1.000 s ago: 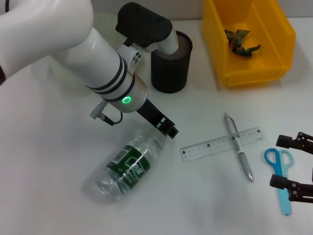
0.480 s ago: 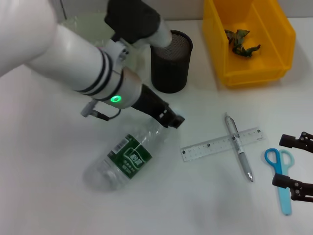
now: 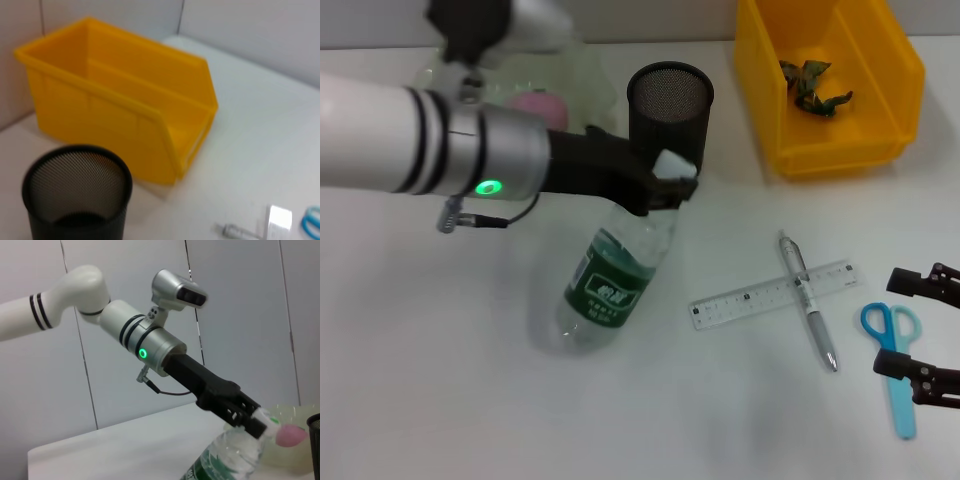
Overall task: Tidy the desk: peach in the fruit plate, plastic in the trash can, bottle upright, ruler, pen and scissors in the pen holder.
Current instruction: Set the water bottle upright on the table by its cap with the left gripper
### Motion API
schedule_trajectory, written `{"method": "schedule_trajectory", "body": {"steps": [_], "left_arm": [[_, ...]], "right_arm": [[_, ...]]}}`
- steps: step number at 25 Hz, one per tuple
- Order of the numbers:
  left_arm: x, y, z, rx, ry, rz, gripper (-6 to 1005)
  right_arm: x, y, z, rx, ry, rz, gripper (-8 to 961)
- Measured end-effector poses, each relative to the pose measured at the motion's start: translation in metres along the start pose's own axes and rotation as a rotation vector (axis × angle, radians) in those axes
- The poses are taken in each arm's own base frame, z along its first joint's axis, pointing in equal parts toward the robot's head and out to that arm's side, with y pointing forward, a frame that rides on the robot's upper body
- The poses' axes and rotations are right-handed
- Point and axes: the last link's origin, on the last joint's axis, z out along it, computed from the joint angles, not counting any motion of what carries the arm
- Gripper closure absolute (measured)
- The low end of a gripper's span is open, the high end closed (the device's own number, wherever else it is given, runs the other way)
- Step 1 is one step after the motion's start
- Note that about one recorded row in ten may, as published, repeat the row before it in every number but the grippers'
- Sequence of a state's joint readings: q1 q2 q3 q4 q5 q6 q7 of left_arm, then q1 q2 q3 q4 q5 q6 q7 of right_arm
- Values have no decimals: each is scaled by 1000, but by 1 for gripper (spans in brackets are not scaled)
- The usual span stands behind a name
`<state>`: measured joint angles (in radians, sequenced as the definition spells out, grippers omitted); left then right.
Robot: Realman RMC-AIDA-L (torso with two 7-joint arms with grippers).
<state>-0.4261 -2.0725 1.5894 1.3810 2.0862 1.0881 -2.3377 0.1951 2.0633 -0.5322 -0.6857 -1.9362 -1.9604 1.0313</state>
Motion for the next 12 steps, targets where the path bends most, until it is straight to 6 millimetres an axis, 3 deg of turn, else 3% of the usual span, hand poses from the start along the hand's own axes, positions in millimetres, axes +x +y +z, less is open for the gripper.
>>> {"method": "schedule_trajectory", "body": {"steps": [9,12], "left_arm": [[-27,-12,-42,-27,360,-17,554],[-34,-15,-47,-28,437,-22,555]], "right_arm": [[0,0,2,0,-9,14,100],[0,1,2,0,-16,18,101]]}}
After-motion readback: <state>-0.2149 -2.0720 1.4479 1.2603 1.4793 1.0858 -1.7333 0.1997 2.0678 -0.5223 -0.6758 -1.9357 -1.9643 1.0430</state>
